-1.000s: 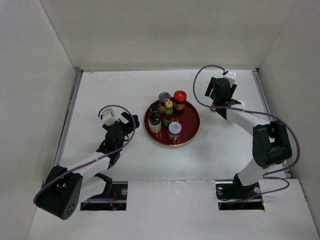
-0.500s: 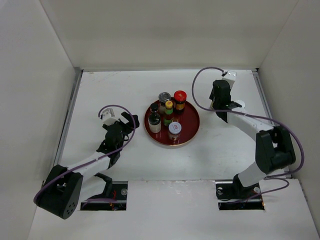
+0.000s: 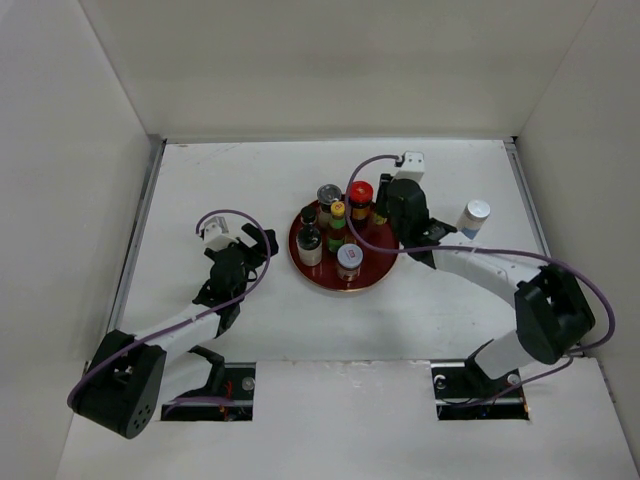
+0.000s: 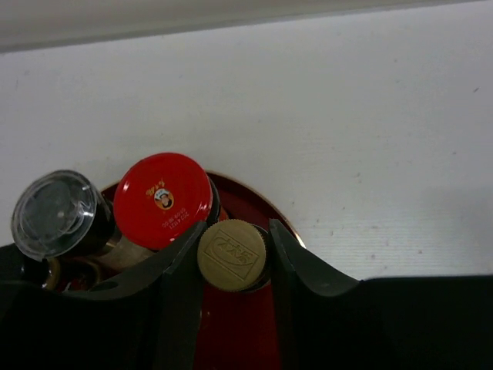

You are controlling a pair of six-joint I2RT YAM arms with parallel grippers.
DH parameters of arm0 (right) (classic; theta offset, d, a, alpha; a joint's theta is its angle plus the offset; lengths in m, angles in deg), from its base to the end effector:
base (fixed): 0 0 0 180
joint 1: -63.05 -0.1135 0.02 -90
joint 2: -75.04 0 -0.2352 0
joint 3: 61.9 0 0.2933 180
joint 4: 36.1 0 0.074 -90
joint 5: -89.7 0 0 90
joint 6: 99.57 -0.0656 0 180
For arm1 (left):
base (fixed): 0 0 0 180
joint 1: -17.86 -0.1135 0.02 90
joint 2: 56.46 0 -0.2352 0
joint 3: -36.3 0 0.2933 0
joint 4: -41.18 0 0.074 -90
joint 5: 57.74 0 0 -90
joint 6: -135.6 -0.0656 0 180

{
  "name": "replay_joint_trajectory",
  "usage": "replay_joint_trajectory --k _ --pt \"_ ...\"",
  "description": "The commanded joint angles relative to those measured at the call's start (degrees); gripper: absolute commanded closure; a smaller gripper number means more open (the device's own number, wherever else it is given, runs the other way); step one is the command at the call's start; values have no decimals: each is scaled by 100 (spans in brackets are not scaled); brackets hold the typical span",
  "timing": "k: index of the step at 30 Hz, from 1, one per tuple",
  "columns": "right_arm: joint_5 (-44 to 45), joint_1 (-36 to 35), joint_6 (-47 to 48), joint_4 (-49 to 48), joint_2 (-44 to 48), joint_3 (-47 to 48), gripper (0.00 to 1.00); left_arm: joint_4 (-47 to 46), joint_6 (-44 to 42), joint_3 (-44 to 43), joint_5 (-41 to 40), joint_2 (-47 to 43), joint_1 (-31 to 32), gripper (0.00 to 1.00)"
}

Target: Organize the condiment bottles

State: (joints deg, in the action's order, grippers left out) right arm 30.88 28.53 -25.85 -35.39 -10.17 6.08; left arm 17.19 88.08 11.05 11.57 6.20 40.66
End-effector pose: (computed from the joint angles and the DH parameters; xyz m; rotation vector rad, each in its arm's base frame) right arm 0.3524 0.2011 0.2209 0.0755 1.8373 0.1080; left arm 0.2640 -0.0858 0.1128 -0.5625 1.7271 -0.4892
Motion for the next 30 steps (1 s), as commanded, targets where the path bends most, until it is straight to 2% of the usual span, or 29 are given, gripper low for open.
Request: replay_joint_trajectory --k 1,14,16,19,20,23,27,30 --pt "-42 -172 -139 -693 -57 68 71 -297 41 62 -5 -201 -35 1" --pt "-95 -735 -429 -649 -373 -309 70 -306 50 27 12 -113 -18 1" --pt "-94 -736 -491 -631 -417 -380 67 -306 41 27 -5 -96 -26 1" --pt "-103 -736 -526 -640 -391 -450 53 -288 50 27 38 -104 -44 1" --pt "-103 -744 -526 -631 -313 -468 42 -306 50 36 21 -130 -18 1" --pt "-33 -753 -500 -579 82 -529 22 -314 41 45 -5 -105 -26 1" --pt "98 -613 -465 -359 960 -661 9 -314 50 45 -5 -130 26 1" --pt "467 -149 -429 -157 1576 -801 1 -314 50 36 -49 -87 35 1"
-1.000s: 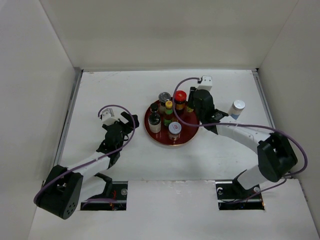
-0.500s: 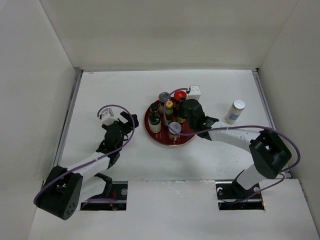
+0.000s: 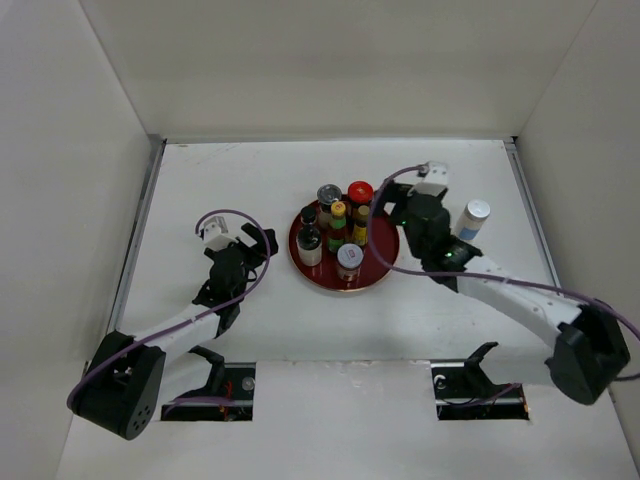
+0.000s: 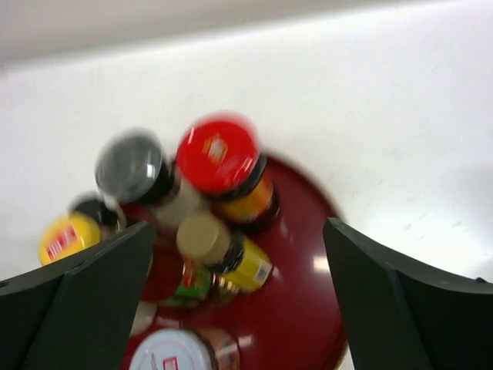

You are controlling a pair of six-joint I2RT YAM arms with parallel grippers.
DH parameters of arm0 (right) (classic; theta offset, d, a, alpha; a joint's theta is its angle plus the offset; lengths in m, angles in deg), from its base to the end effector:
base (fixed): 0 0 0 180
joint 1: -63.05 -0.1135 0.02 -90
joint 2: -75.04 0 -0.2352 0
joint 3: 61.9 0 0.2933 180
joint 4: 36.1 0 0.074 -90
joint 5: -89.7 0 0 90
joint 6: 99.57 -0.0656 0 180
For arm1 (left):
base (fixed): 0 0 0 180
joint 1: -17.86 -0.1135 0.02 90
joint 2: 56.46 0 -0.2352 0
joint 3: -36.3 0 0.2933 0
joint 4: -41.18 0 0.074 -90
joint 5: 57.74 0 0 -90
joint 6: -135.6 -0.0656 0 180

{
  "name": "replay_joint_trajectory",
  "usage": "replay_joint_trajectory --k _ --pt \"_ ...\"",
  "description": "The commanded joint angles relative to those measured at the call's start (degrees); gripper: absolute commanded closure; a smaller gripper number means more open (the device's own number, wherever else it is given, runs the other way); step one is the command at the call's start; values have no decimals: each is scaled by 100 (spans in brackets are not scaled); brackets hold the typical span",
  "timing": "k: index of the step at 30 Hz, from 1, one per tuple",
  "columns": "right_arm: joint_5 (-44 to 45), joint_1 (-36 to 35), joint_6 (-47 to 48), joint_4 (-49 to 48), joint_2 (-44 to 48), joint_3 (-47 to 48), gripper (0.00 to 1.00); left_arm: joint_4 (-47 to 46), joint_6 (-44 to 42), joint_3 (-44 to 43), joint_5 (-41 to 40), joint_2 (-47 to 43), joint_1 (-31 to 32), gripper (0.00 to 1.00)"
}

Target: Organize the condiment bottles

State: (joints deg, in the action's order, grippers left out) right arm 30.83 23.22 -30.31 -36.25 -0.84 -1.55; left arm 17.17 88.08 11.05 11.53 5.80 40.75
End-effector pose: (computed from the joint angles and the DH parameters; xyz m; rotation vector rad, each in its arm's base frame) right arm 0.3064 0.2114 0.2285 0.0769 1.8054 0.2542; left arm 0.2639 -0.0862 0.1147 -0.5615 1.7205 -0.4936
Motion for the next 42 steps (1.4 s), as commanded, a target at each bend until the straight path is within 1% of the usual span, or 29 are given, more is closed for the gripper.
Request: replay_joint_trajectory --k 1,5,7,9,11,15,18,25,26,27,29,30,31,33,37,39,42 --pt "612 602 25 16 818 -91 0 -312 50 36 -36 -47 26 1" --pt "1332 1621 95 420 1390 -250 0 -312 59 71 -80 -126 53 0" --pt "1518 2166 218 666 1505 -268 0 -312 68 71 -89 -91 35 0" --pt "1545 2554 263 798 1419 -294 0 -312 111 71 -54 -100 35 0" --pt "1519 2748 263 782 1129 -329 0 -312 120 62 -54 -65 53 0" --pt "966 2801 236 887 260 -119 0 -321 147 44 34 23 35 0" --pt "834 2959 166 773 -40 -109 0 -330 173 53 60 -21 44 0" --pt "657 3328 8 623 -410 -13 0 -374 182 45 69 67 53 0" --pt "596 3355 -10 614 -480 13 7 -383 182 36 69 84 53 0" --pt "535 3355 -45 588 -533 22 19 -383 182 36 87 102 18 0" --pt "481 3329 -133 466 -490 -30 40 -383 182 53 96 50 9 0" --pt "525 3285 -116 352 -385 -91 48 -383 182 53 78 15 17 0" --pt "551 3198 -81 229 -210 -170 53 -383 182 53 52 14 26 0" --pt "700 2874 -10 53 307 -293 56 -383 173 62 52 32 0 0" --pt "754 1881 201 52 1170 -320 56 -356 173 88 43 -38 -35 0" --pt "701 1398 201 122 1321 -347 55 -356 164 88 -1 -21 -44 0" --pt "640 870 166 140 1295 -364 55 -330 164 80 -10 -12 -70 0"
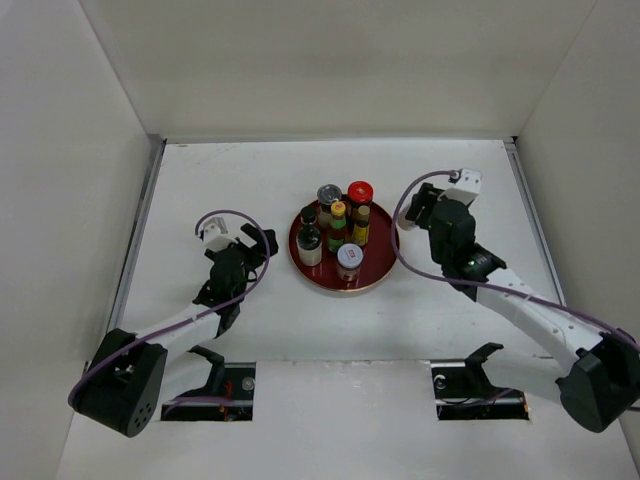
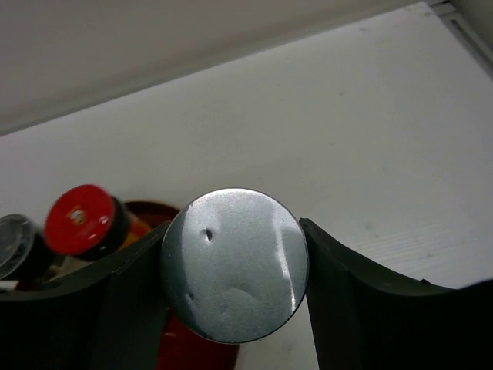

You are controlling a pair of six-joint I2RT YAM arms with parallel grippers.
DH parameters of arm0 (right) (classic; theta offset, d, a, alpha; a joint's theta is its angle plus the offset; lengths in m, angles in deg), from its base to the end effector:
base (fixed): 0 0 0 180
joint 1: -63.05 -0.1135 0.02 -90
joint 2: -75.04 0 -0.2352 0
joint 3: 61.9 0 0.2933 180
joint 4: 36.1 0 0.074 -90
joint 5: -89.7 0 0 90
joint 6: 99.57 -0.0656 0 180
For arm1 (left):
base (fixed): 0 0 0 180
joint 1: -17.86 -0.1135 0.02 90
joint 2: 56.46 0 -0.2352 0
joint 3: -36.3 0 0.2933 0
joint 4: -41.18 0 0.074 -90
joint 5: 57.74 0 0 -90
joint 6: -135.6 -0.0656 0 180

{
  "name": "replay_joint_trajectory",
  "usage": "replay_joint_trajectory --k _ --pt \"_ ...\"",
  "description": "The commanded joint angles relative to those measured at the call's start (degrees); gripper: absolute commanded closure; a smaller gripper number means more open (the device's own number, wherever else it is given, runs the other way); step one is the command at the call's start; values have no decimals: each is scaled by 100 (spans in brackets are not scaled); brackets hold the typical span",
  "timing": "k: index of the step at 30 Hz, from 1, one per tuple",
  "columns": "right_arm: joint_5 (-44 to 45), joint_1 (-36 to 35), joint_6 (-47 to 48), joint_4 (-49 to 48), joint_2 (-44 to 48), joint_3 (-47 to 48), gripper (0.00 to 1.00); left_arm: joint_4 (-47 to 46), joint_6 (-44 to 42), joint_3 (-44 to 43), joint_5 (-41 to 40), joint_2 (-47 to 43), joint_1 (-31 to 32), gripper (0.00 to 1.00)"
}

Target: Organize the condiment bottles

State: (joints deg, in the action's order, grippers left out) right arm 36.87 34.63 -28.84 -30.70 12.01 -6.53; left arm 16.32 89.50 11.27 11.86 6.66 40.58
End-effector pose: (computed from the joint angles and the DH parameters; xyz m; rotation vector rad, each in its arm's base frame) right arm 0.3065 0.1208 0.2555 0.3158 1.7232 0.0231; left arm 0.2638 -0.0857 0.1113 -0.5824 1.7204 -0.5118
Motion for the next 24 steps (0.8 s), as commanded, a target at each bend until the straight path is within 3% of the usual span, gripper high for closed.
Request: replay_joint_trajectory --k 1,6,16,19,24 --pt "10 -438 2 -450 -51 134 55 -245 22 58 -43 -115 -53 0" --pt "10 -1046 -33 -652 -482 143 54 -227 5 49 -95 -97 -88 0" --pt "-122 -1354 -148 -1022 -1256 -121 49 -209 -13 58 -166 -150 -114 0" --pt "-104 -1389 -121 -1022 -1361 -156 39 -148 -13 14 -166 -62 -158 0" --pt "-96 -1389 -156 -1092 -1099 -296 7 98 -22 -100 -209 17 -185 0"
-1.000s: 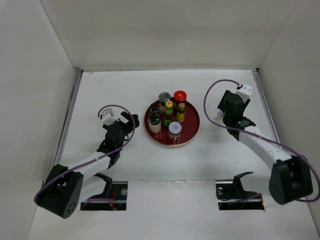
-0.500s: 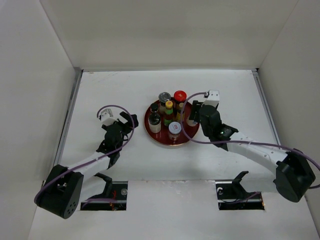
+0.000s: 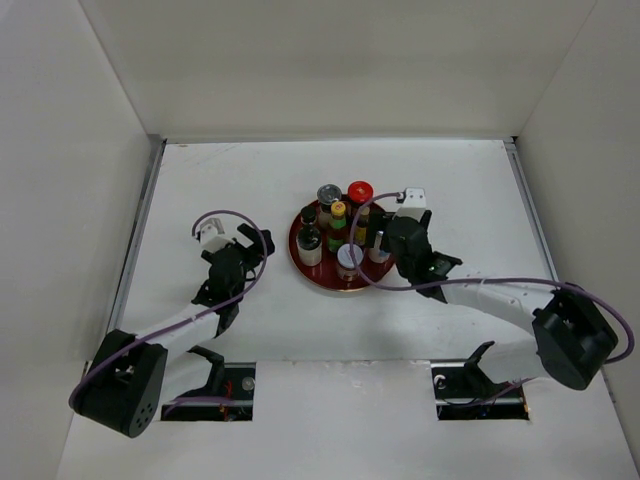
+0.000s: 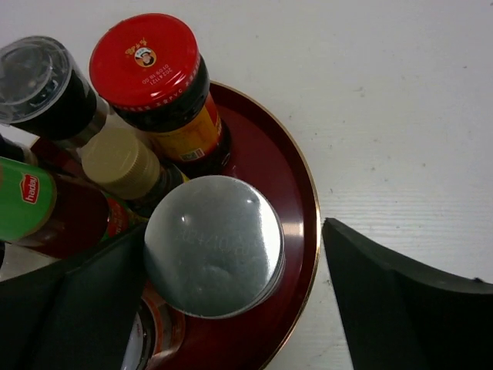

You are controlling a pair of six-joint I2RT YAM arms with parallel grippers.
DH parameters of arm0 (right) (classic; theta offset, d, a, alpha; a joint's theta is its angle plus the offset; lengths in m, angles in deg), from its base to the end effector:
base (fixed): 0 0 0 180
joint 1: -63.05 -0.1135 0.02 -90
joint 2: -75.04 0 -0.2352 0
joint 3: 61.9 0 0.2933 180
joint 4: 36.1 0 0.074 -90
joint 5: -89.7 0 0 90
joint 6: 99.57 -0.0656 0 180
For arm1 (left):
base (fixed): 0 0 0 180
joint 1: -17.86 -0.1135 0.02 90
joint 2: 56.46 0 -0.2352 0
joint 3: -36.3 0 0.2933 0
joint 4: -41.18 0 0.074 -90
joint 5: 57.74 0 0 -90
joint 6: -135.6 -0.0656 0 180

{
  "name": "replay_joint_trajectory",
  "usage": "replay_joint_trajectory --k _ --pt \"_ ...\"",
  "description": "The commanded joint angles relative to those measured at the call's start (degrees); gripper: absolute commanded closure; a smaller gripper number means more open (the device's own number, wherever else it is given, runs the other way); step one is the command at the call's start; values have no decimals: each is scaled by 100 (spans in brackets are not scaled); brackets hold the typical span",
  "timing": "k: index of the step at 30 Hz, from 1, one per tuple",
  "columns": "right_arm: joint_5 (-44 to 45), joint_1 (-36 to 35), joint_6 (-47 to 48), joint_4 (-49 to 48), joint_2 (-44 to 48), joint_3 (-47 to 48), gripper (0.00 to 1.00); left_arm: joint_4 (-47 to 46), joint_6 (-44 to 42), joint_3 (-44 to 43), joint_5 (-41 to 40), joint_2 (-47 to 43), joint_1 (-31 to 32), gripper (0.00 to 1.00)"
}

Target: Organize the condiment bottles

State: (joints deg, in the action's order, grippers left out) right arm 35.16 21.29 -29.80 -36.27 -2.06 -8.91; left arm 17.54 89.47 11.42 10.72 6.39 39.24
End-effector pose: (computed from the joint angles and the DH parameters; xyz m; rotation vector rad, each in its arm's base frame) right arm 0.2877 0.2058 0.1712 0.0326 1.9090 0.1135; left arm 0.2646 -0.0777 0.1089 -0.6146 1.7214 -0.4675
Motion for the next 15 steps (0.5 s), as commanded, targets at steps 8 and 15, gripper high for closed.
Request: replay_joint_trajectory --k 8,15 --pt "390 312 -139 -622 1907 -549 0 169 -37 -256 -474 219 -87 0" --pt "805 1287 -2078 -702 3481 -1946 0 1125 -20 -835 -605 385 -78 0"
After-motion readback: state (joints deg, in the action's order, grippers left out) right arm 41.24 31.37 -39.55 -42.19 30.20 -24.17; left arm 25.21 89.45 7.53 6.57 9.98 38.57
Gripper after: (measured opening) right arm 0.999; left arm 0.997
